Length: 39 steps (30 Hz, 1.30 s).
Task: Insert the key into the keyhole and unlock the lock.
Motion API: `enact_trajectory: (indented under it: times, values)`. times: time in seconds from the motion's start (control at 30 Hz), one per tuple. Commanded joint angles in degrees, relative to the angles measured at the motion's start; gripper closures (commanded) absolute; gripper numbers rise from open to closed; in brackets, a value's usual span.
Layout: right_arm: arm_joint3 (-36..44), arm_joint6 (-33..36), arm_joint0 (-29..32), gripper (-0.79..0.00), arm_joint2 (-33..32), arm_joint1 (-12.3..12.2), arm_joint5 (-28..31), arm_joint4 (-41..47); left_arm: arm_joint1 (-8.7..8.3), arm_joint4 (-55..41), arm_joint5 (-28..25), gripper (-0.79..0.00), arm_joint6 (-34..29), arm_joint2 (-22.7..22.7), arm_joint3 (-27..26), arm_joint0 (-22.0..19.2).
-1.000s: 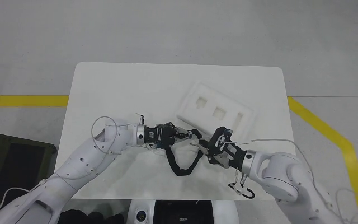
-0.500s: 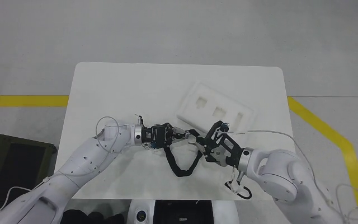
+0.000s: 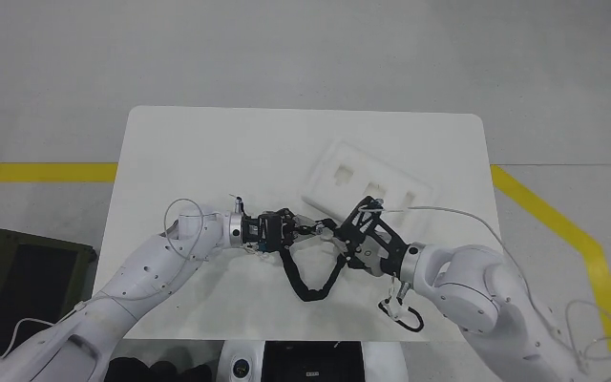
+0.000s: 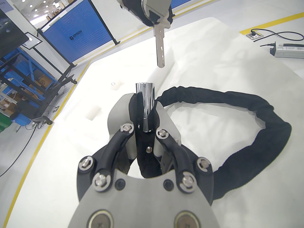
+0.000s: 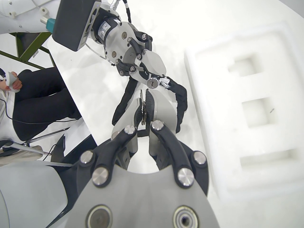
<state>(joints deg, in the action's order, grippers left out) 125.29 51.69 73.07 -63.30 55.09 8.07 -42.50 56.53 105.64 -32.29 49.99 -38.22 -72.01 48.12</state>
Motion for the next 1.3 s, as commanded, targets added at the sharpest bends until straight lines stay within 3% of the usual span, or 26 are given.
enact_trajectory:
  times: [0.0,0.5,1.27]
  values:
    - [-0.3,0.5,-1.0,0.0,0.6,0.2,-0.8,-0.3,0.0,0.0,0.0,0.0,0.0,0.0,0.0,0.0]
    - [-1.9,1.6,-3.9,0.0,2.1,1.1,-3.6,-1.6,0.0,0.0,0.0,0.0,0.0,0.0,0.0,0.0]
    - [-3.3,2.7,-4.6,0.0,1.8,1.6,-1.8,-0.4,0.0,0.0,0.0,0.0,0.0,0.0,0.0,0.0]
